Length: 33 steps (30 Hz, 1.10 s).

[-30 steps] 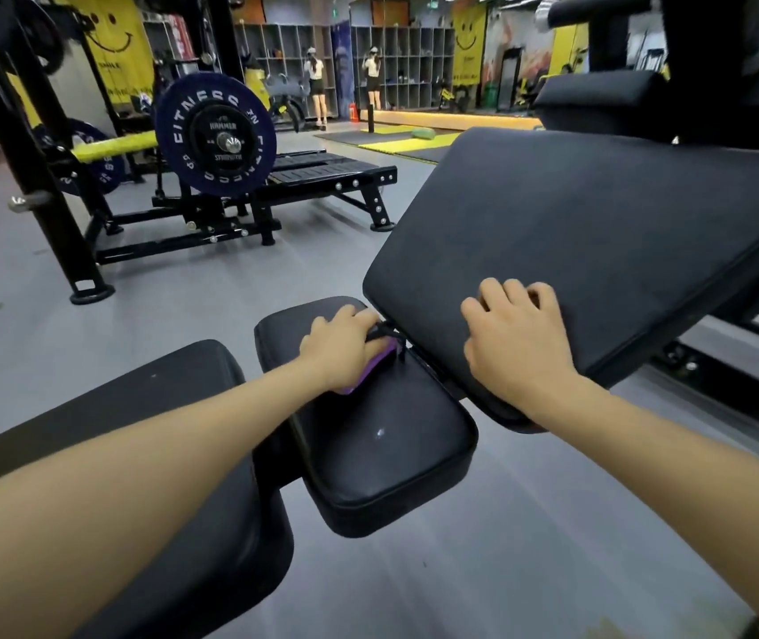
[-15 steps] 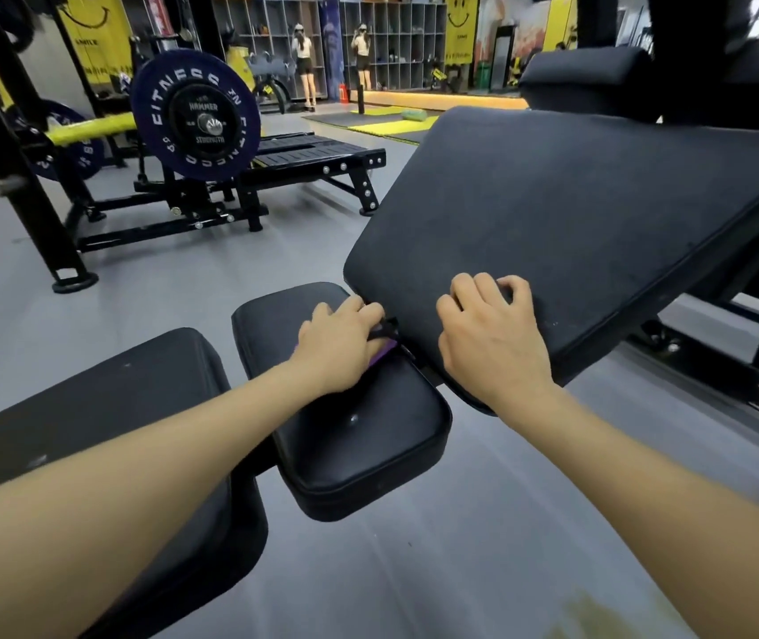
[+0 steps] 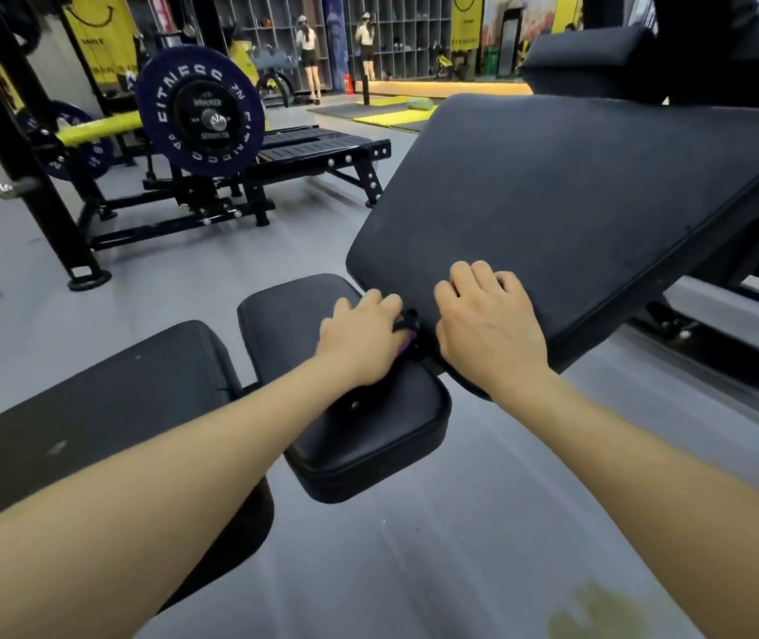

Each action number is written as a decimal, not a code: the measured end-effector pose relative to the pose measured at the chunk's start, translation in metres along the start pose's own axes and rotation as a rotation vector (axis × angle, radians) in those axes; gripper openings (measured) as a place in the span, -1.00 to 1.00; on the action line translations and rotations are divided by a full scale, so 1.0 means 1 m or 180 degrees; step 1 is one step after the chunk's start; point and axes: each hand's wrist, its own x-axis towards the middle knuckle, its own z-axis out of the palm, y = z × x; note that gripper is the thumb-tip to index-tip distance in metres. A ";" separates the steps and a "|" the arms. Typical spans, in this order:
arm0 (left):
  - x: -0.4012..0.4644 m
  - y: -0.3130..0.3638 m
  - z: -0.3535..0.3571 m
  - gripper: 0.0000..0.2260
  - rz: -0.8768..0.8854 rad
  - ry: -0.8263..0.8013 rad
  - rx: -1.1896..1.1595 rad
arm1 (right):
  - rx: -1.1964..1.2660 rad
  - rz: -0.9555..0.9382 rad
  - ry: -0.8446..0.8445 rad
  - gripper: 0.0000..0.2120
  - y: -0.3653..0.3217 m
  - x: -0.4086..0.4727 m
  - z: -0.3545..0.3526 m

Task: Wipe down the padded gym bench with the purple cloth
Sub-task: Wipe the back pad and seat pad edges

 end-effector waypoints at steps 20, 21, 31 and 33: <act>-0.019 -0.007 -0.007 -0.69 0.0424 -0.0116 -0.0227 | -0.0027 -0.0056 -0.0048 -0.86 -0.001 -0.002 -0.001; -0.007 -0.011 -0.005 -0.67 0.0287 -0.0030 -0.0157 | -0.0024 -0.0054 -0.0030 -0.86 -0.001 -0.002 -0.001; -0.007 0.002 0.001 -0.67 0.0377 0.0082 0.0029 | -0.0042 -0.0072 0.0022 -0.89 -0.001 -0.004 -0.001; -0.026 0.006 -0.003 -0.67 0.0706 -0.0044 -0.0105 | -0.0009 -0.0088 -0.0019 -0.89 -0.001 -0.002 -0.003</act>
